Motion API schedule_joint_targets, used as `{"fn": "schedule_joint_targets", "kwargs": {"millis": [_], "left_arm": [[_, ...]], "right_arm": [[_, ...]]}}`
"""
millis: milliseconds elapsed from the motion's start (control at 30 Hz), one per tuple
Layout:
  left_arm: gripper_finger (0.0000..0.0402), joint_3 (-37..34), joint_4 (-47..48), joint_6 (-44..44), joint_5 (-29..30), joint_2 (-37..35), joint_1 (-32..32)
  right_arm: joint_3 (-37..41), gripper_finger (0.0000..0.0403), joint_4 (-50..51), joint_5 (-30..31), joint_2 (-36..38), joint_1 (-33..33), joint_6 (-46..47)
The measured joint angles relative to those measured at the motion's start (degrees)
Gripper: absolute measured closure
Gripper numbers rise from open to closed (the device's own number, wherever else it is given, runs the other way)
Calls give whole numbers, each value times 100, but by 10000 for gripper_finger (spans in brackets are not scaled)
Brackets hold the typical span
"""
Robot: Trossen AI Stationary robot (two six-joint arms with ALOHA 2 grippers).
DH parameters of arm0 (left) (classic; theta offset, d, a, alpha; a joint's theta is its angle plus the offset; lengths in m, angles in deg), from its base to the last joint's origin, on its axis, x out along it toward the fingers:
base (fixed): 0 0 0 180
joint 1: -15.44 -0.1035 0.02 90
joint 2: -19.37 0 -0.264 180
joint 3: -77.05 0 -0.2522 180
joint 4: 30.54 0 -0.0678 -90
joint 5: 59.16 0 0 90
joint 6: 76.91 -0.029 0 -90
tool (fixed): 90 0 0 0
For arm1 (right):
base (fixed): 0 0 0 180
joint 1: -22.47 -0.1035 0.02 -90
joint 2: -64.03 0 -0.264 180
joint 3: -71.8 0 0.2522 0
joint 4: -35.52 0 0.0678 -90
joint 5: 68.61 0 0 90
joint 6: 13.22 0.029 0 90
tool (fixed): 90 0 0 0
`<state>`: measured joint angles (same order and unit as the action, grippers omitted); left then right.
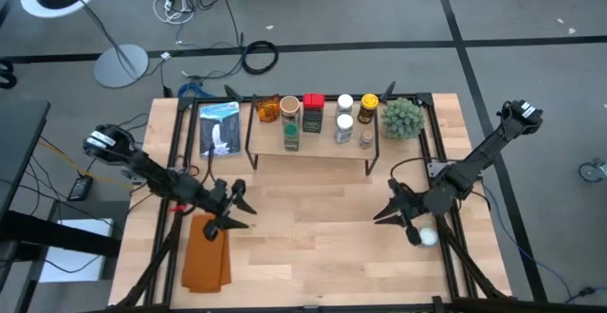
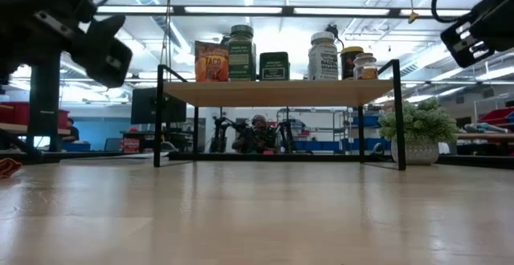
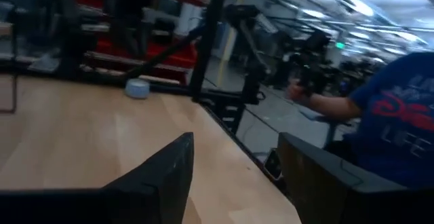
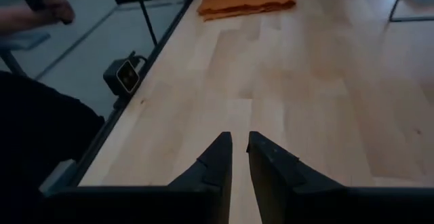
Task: Shelf spices
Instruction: Return to Home Position
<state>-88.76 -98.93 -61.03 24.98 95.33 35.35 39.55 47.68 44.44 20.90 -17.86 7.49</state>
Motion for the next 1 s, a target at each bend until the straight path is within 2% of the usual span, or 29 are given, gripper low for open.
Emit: {"fn": "schedule_joint_targets", "kwargs": {"millis": [100,367,533,833,1000], "left_arm": [[183,-2,299,135,-600,-9,-606],[183,-2,263,273,-2529,-357,-1844],[183,-2,901,170,-2679,-888,-2520],[183,-4,1984,-601,-2720,-1655,-4001],[183,-4,2415,-667,-3504,-1965,-4588]], "right_arm": [[29,353,382,53,549,54,-166],[35,355,1826,924,1925,101,-11],[227,357,1938,1018,2553,99,-266],[727,355,2055,1012,3258,99,-149],[731,358,2361,1025,3570,99,-260]]}}
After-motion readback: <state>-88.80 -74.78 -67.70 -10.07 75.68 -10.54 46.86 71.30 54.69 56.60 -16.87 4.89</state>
